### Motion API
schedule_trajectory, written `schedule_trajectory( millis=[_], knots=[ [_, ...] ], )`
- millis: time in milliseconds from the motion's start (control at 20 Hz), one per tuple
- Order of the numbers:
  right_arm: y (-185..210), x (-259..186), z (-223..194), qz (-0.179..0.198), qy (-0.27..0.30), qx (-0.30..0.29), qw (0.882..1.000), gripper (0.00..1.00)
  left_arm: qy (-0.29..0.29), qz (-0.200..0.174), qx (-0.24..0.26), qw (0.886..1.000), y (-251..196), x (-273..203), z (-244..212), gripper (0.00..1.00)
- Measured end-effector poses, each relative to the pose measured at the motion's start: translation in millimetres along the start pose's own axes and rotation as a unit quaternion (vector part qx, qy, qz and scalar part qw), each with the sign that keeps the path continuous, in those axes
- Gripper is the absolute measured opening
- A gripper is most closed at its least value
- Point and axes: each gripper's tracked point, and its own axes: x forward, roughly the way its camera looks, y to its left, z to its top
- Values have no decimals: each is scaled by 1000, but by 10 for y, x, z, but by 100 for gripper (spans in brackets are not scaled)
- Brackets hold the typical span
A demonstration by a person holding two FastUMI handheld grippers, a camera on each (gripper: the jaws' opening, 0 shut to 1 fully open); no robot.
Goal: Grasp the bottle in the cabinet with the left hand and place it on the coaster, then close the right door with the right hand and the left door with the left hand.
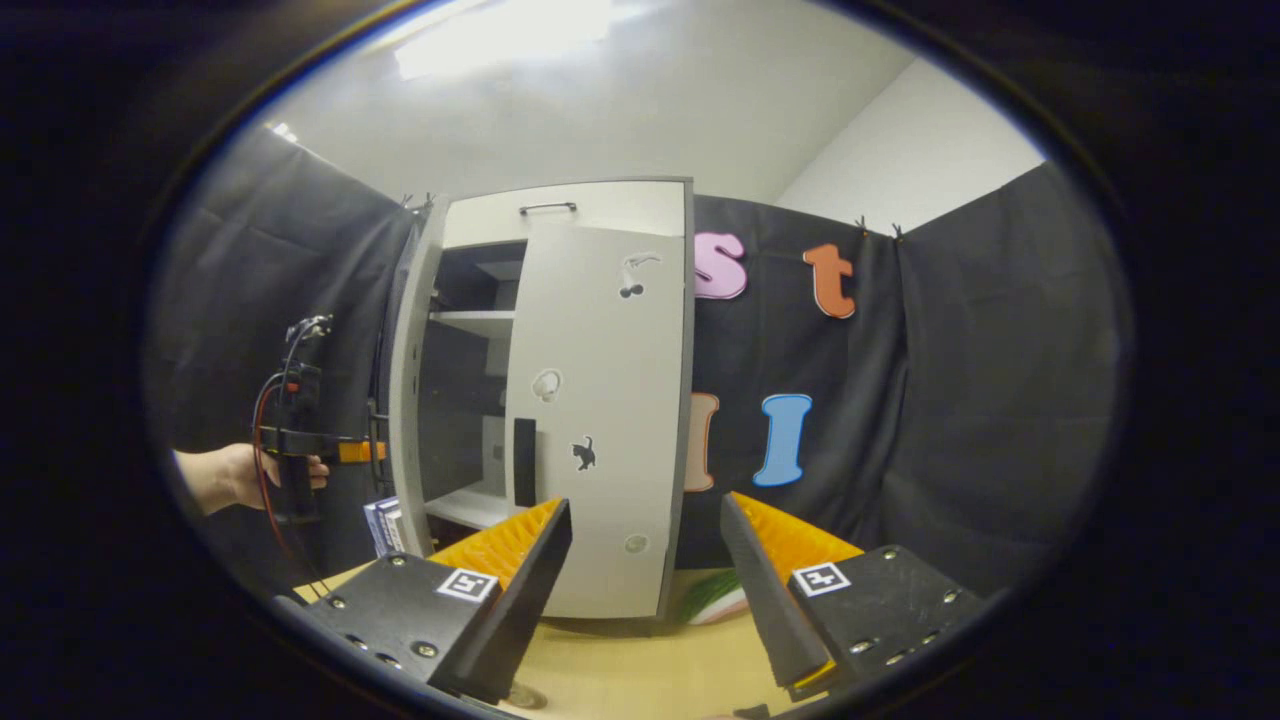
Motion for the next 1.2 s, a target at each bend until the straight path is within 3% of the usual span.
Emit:
schedule_trajectory(
  millis=[50, 150, 200, 250, 400, 800, 900, 1200],
  knots=[
    [-30, -20, -8, -3, 0, -3, 1000, 92, 2, 0, 1, 1000, -68, 37, -25, 95],
    [-101, -56, -5, -6, 0, -5, 1000, 92, 1, -1, 5, 1000, -221, 81, -41, 96],
    [-142, -85, -3, -9, 0, -5, 1000, 92, 0, -2, 10, 1000, -300, 75, -38, 92],
    [-207, -108, -9, -13, 1, -5, 1000, 92, -2, -3, 12, 1000, -369, 46, -38, 96],
    [-385, -221, -24, -27, 5, -4, 1000, 89, -13, -9, 13, 1000, -622, -118, 32, 97],
    [-641, -635, 11, -41, 7, -4, 999, 92, -49, -49, 44, 997, -1367, -1077, 338, 94],
    [-662, -738, -2, -42, 8, -3, 999, 92, -55, -59, 48, 996, -1512, -1337, 360, 97],
    [-750, -1040, -164, -49, 8, -15, 999, 92, -78, -39, 56, 995, -1671, -2019, 338, 93]
  ],
)
